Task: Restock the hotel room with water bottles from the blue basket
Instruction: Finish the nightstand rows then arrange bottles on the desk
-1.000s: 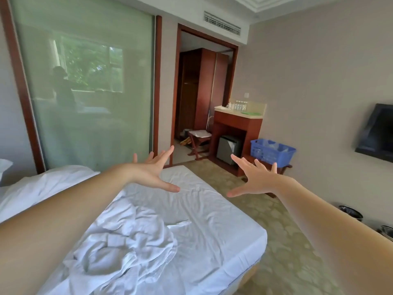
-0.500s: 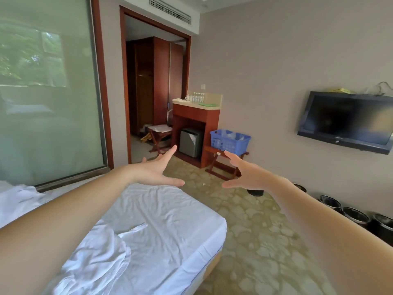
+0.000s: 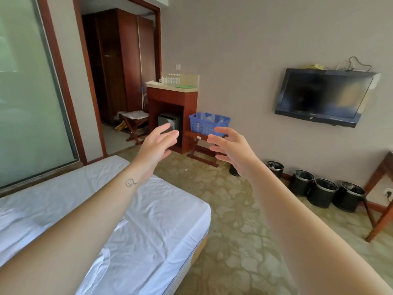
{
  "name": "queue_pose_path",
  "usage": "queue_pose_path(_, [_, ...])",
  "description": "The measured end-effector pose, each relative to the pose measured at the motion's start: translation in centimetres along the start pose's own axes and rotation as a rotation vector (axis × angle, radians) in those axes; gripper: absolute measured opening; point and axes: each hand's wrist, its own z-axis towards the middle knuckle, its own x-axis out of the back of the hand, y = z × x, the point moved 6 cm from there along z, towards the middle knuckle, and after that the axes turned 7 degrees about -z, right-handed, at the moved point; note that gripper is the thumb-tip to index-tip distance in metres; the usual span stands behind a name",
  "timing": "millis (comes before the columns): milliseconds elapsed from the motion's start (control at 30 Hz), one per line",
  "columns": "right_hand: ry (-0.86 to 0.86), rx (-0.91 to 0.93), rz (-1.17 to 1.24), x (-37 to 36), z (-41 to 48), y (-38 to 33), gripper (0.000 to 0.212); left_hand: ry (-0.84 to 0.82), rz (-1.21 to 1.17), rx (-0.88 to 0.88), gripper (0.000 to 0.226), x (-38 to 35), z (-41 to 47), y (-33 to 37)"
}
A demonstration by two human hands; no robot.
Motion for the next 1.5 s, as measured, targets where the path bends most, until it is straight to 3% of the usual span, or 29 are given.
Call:
queue_pose_path(67, [0.007,-0.031,0.035,0.2,0.5,1.0,0.048,0.005,-0.08,0.04,0.057,-0.7,1.2,-0.7])
queue_pose_path(233, [0.094,-0.043,0.048,1.1,2.7,3.0,0.047,-0.138,0.008,-0.015,0.061,-2.8,4.2,-0.8])
queue_pose_path(567, [0.301,-0.009,-0.112,4.7,7.8,5.6,0.039,-0.099,0.112,-0.148,0.04,-1.7,12.7,-2.6])
queue_pose_path(800, [0.421,-0.018,-0.184,7.3,12.8,7.0,0.044,-0.182,0.116,-0.099,0.049,-3.1,19.5,-6.6])
queue_pose_path(967, [0.441,-0.107,-0.192,9.0,15.2,10.4,0.056,-0.236,0.074,-0.024,0.049,-4.5,23.7,-9.3])
queue_pose_path(1100, [0.458,-0.142,-0.175,10.9,18.3,12.9,0.064,-0.271,0.069,-0.003,0.07,-7.1,26.7,-11.4])
queue_pose_path(1500, [0.356,-0.11,-0.224,22.7,33.0,18.1,0.061,-0.252,0.072,0.007,0.067,-19.6,41.6,-15.9])
